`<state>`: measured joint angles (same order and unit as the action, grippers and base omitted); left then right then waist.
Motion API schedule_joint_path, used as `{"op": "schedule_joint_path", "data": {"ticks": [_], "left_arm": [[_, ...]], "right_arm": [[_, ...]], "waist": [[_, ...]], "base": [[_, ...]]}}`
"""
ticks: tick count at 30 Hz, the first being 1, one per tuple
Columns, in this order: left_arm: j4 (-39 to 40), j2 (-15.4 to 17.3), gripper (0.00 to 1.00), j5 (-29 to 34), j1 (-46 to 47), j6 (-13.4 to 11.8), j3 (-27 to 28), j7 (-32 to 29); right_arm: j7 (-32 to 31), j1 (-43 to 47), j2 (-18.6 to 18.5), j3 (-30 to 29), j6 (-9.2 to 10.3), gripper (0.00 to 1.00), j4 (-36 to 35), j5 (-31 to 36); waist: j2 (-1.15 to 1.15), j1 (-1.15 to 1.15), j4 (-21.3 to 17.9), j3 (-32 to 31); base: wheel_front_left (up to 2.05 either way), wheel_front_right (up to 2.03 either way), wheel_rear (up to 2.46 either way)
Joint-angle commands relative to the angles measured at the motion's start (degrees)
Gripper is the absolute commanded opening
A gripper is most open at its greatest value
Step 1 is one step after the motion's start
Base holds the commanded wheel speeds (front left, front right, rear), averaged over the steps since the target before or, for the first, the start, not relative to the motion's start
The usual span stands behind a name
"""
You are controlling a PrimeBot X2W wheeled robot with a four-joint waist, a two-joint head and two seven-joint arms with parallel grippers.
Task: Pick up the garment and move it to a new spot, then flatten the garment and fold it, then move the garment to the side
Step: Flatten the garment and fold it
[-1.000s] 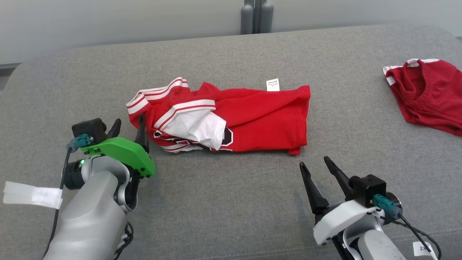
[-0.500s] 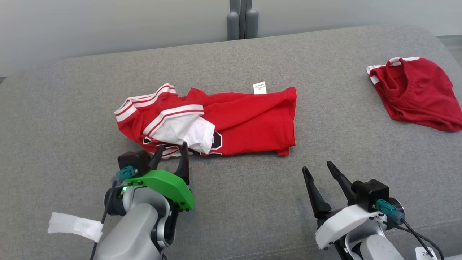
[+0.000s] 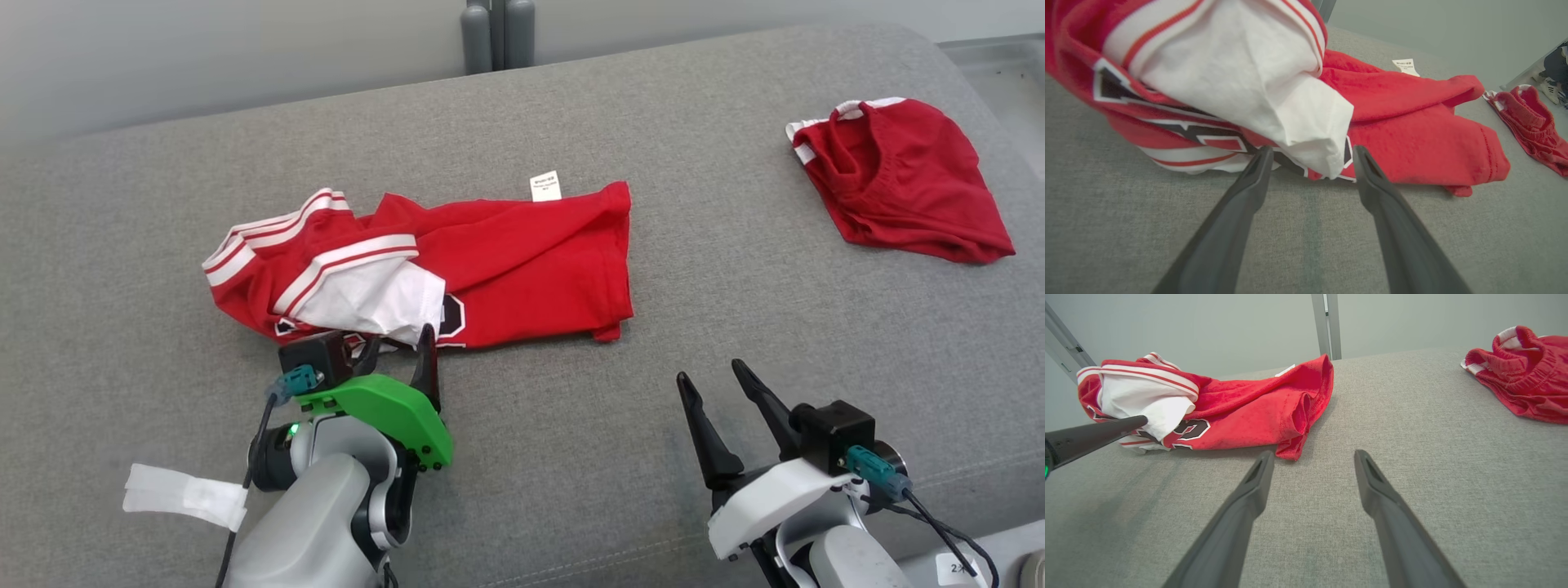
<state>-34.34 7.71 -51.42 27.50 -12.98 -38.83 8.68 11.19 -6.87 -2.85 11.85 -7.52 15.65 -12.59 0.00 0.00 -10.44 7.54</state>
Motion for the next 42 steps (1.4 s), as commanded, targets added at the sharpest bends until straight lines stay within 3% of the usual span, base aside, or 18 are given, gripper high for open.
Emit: {"op": "schedule_joint_path", "data": {"ticks": [1, 8, 9, 10, 13, 24, 29, 38, 42], "left_arm": [[-0.08, -0.11, 1.00, -0.70, 1.13, -0.38, 0.73, 0.25], [-0.08, 0.04, 1.00, -0.90, 2.08, -1.71, 1.34, 0.34], [-0.05, 0.25, 0.93, -0.56, 2.29, -1.88, 1.40, 0.83], [-0.01, 0.54, 0.46, -0.14, 2.49, -2.17, 1.48, 1.18], [0.50, 0.99, 0.00, 0.41, 2.31, -2.10, 1.47, 2.10], [6.51, 3.20, 0.00, -0.57, -0.96, -1.85, 2.27, 3.02], [13.32, 7.75, 0.00, -1.49, -5.70, -4.14, 3.74, 1.11], [27.37, 17.93, 0.00, -4.40, -16.57, -11.05, 7.45, -4.38], [30.77, 20.54, 0.00, -6.02, -19.50, -12.94, 9.46, -5.85]], "right_arm": [[0.45, -0.61, -0.07, -0.02, 0.07, 1.00, 0.20, -0.27], [1.16, -1.12, -0.08, -0.02, 0.07, 1.00, 0.87, -0.62], [1.25, -1.18, -0.08, 0.02, 0.07, 1.00, 0.98, -0.70], [1.39, -1.24, -0.08, 0.05, 0.07, 1.00, 1.09, -0.78], [1.64, -1.16, -0.08, -0.19, 0.07, 1.00, 1.47, -0.83], [1.67, -0.26, -0.09, -0.64, 0.07, 1.00, 2.01, -0.30], [1.21, 0.61, -0.10, -0.81, 0.07, 1.00, 2.04, 0.02], [0.23, 2.19, -0.10, -1.53, 0.07, 1.00, 1.25, 0.61], [-0.10, 2.30, -0.11, -1.30, 0.07, 1.00, 1.07, 0.64]], "waist": [[0.00, 0.00, -1.28, 1.02], [0.00, 0.00, -2.85, 1.91], [0.00, 0.00, -2.99, 1.96], [0.00, 0.00, -3.08, 2.01], [0.00, 0.00, -2.96, 1.94], [0.00, 0.00, 0.36, -0.02], [0.00, 0.00, 2.40, -1.58], [0.00, 0.00, 5.41, -3.73], [0.00, 0.00, 5.93, -4.23]], "base": [[0.00, 0.00, 0.00], [0.00, 0.00, 0.00], [0.00, 0.00, 0.00], [0.00, 0.00, 0.00], [0.00, 0.00, 0.00], [0.00, 0.00, 0.00], [0.00, 0.00, 0.00], [0.00, 0.00, 0.00], [0.00, 0.00, 0.00]]}}
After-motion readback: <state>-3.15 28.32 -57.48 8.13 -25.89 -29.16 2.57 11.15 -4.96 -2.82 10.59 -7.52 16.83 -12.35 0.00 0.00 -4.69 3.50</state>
